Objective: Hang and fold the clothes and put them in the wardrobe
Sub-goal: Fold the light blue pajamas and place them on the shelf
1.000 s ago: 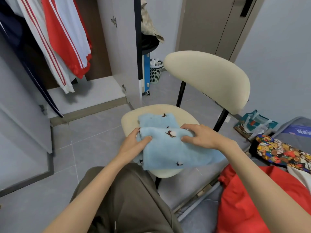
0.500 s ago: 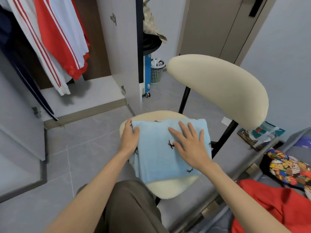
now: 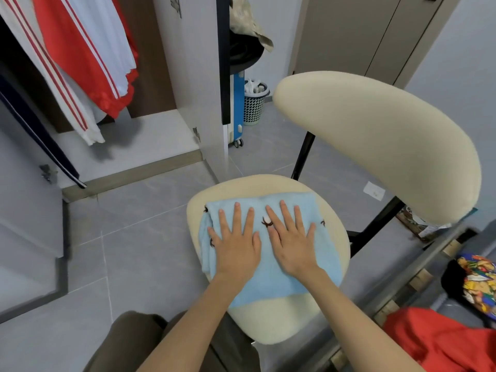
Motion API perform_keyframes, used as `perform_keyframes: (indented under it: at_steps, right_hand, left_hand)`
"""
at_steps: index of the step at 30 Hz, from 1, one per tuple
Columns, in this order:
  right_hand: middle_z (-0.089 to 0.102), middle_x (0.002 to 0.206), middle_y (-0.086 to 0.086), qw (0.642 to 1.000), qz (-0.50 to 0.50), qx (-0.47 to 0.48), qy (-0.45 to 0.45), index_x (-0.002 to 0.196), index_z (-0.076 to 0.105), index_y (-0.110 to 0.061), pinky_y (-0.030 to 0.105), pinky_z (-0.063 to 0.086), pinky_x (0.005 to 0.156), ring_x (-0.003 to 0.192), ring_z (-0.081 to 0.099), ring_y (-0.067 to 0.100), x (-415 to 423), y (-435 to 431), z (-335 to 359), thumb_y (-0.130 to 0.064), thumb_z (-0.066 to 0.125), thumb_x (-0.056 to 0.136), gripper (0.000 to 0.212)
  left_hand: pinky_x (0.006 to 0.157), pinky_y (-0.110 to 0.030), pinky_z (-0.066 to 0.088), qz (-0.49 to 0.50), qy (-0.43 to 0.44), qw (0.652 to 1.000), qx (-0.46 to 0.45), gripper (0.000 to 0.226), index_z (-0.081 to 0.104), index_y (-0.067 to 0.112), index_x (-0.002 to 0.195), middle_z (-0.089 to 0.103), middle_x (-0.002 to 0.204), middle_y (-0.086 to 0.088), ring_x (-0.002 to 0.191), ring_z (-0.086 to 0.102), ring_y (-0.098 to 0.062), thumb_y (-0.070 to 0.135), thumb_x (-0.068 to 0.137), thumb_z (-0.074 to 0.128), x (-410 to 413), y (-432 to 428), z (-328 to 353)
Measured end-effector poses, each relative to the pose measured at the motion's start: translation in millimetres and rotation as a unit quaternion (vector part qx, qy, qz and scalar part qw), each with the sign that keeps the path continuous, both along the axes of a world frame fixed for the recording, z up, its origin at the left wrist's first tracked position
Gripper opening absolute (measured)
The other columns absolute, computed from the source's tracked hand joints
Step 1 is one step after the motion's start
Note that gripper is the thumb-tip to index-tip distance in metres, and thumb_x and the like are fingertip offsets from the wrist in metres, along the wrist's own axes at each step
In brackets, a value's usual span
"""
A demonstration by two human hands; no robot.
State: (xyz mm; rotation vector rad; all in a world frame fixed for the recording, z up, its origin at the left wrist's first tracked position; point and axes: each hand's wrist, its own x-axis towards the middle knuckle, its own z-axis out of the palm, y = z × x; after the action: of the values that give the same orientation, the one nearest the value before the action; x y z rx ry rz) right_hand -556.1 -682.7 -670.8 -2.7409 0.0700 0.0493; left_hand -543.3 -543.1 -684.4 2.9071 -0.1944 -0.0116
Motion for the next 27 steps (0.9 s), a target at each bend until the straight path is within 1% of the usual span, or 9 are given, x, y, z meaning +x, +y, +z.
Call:
perform_keyframes:
  at_steps: [4, 8, 11, 14, 16, 18, 23, 25, 27]
  right_hand:
    - [-0.026, 0.15, -0.033, 0.999, -0.022, 0.012, 0.037, 0.139, -0.01, -0.066, 0.063, -0.009, 0.112, 0.146, -0.021, 0.027, 12.0, -3.9, -15.0, -0.056, 0.011, 0.098, 0.047]
    - [-0.021, 0.157, -0.023, 0.994, -0.076, 0.044, 0.064, 0.134, -0.01, -0.072, 0.058, 0.013, 0.114, 0.146, 0.003, 0.04, 17.1, -14.1, -12.7, -0.075, 0.017, 0.088, 0.053]
    - [-0.006, 0.162, -0.011, 0.983, -0.139, 0.087, 0.079, 0.13, -0.012, -0.076, 0.059, 0.017, 0.112, 0.143, 0.019, 0.039, 9.8, -23.0, -9.5, -0.088, 0.02, 0.077, 0.063]
    - [0.007, 0.162, -0.001, 0.972, -0.159, 0.128, 0.114, 0.124, -0.017, -0.078, 0.058, 0.03, 0.107, 0.133, 0.038, 0.04, 2.7, -31.9, -6.5, -0.094, 0.023, 0.068, 0.071]
    - [0.028, 0.152, 0.01, 0.965, -0.174, 0.147, 0.13, 0.124, -0.017, -0.079, 0.056, 0.034, 0.104, 0.127, 0.042, 0.041, 0.6, -33.6, -5.8, -0.095, 0.027, 0.067, 0.074]
    - [0.042, 0.13, 0.01, 0.961, -0.182, 0.163, 0.133, 0.123, -0.016, -0.08, 0.053, 0.035, 0.102, 0.12, 0.043, 0.04, 0.7, -33.8, -6.5, -0.096, 0.028, 0.064, 0.076]
    - [0.046, 0.112, 0.007, 0.95, -0.183, 0.211, 0.14, 0.123, -0.009, -0.082, 0.048, 0.045, 0.096, 0.1, 0.056, 0.034, 2.3, -34.6, -8.5, -0.1, 0.031, 0.056, 0.08]
    - [0.049, 0.112, 0.008, 0.945, -0.194, 0.223, 0.142, 0.125, -0.007, -0.081, 0.038, 0.05, 0.082, 0.087, 0.061, 0.028, 3.0, -34.5, -8.4, -0.1, 0.034, 0.056, 0.082]
    - [0.048, 0.115, 0.008, 0.936, -0.215, 0.24, 0.145, 0.125, -0.007, -0.08, 0.027, 0.043, 0.067, 0.08, 0.058, 0.021, 2.7, -33.8, -6.0, -0.1, 0.037, 0.054, 0.086]
  left_hand:
    - [0.115, -0.062, 0.001, -0.001, 0.024, 0.998, -0.057, 0.056, -0.019, 0.044, 0.144, -0.027, 0.157, 0.007, 0.145, -0.025, -0.031, 0.048, 0.101, 0.017, 8.0, 3.3, -12.7]
    - [0.114, -0.064, -0.001, 0.047, 0.065, 0.984, -0.158, 0.051, -0.002, 0.062, 0.142, -0.029, 0.157, 0.007, 0.145, -0.021, -0.034, 0.061, 0.096, 0.021, 14.9, 9.0, -8.8]
    - [0.114, -0.061, -0.001, 0.12, 0.128, 0.955, -0.239, 0.064, -0.002, 0.071, 0.135, -0.022, 0.159, -0.001, 0.147, -0.013, -0.034, 0.08, 0.082, 0.032, 12.6, 20.5, -5.0]
    - [0.114, -0.059, 0.008, 0.164, 0.182, 0.921, -0.302, 0.082, -0.009, 0.072, 0.132, -0.014, 0.161, -0.007, 0.148, -0.007, -0.035, 0.088, 0.068, 0.041, 8.5, 26.0, 0.9]
    - [0.115, -0.058, 0.011, 0.173, 0.188, 0.913, -0.319, 0.086, -0.008, 0.072, 0.132, -0.008, 0.162, -0.006, 0.148, 0.0, -0.033, 0.089, 0.066, 0.044, 7.6, 27.7, 3.6]
    - [0.114, -0.058, 0.014, 0.179, 0.176, 0.911, -0.326, 0.088, -0.005, 0.07, 0.134, 0.001, 0.162, -0.004, 0.147, 0.006, -0.031, 0.089, 0.065, 0.046, 8.0, 28.0, 4.0]
    - [0.11, -0.052, 0.023, 0.205, 0.14, 0.916, -0.316, 0.086, -0.002, 0.069, 0.135, 0.031, 0.149, -0.008, 0.136, 0.027, -0.033, 0.088, 0.066, 0.046, 5.8, 22.6, 1.0]
    - [0.108, -0.051, 0.027, 0.206, 0.127, 0.915, -0.322, 0.087, -0.001, 0.069, 0.135, 0.038, 0.142, -0.009, 0.131, 0.034, -0.035, 0.089, 0.065, 0.046, 5.5, 21.9, -0.5]
    - [0.105, -0.051, 0.034, 0.206, 0.122, 0.911, -0.336, 0.089, -0.002, 0.07, 0.135, 0.044, 0.137, -0.009, 0.127, 0.041, -0.035, 0.091, 0.063, 0.046, 5.6, 23.0, -1.5]
